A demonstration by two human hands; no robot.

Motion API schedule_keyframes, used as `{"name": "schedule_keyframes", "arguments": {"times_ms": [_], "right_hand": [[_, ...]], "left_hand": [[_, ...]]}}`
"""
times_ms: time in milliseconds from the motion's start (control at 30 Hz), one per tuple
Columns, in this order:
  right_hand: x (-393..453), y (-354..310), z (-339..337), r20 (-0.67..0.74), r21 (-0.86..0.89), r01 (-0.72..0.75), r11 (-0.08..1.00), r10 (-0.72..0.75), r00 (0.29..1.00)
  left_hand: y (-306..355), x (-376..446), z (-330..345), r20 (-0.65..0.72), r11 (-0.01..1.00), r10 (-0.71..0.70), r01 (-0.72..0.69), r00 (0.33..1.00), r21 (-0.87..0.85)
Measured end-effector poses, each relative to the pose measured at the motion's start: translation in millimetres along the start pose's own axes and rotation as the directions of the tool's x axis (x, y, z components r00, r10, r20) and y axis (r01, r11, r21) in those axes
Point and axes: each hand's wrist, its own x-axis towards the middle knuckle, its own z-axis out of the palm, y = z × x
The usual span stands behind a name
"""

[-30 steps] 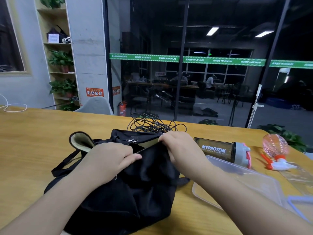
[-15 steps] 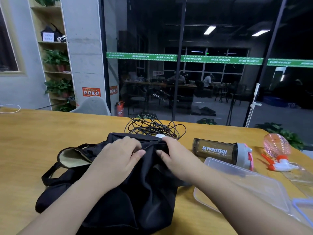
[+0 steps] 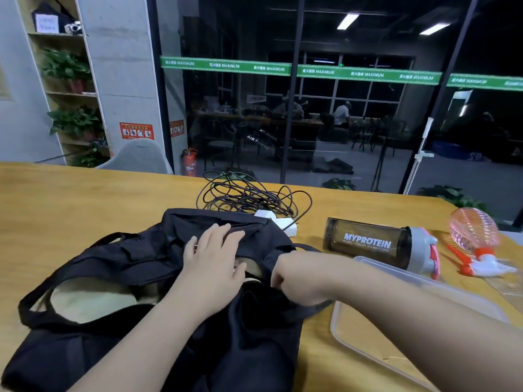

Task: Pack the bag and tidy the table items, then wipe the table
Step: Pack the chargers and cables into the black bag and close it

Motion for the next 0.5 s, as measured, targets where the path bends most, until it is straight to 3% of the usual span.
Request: {"name": "schedule_keyframes", "arguments": {"times_ms": [133, 267, 367, 500], "right_hand": [[24, 13, -21, -0.266, 0.258, -0.007, 0.966, 0.078, 0.961], [69, 36, -33, -0.469, 0.266, -0.03, 0.963, 0.157, 0.869], [104, 56, -39, -0.465, 0.243, -0.075, 0.967, 0.184, 0.866], [144, 70, -41, -0.322, 0.166, -0.12, 0.979, 0.169, 0.932]], "left_hand": [[-3, -5, 23, -0.067, 0.999, 0.021, -0.019, 0.998, 0.04], [-2, -5, 29, -0.183, 1.0, 0.024, -0.022, 0.983, 0.016], [-2, -6, 36, -0.214, 1.0, 0.025, -0.024, 0.977, 0.008], [0, -7, 41, -0.225, 0.999, 0.024, -0.031, 0.974, -0.027]]}}
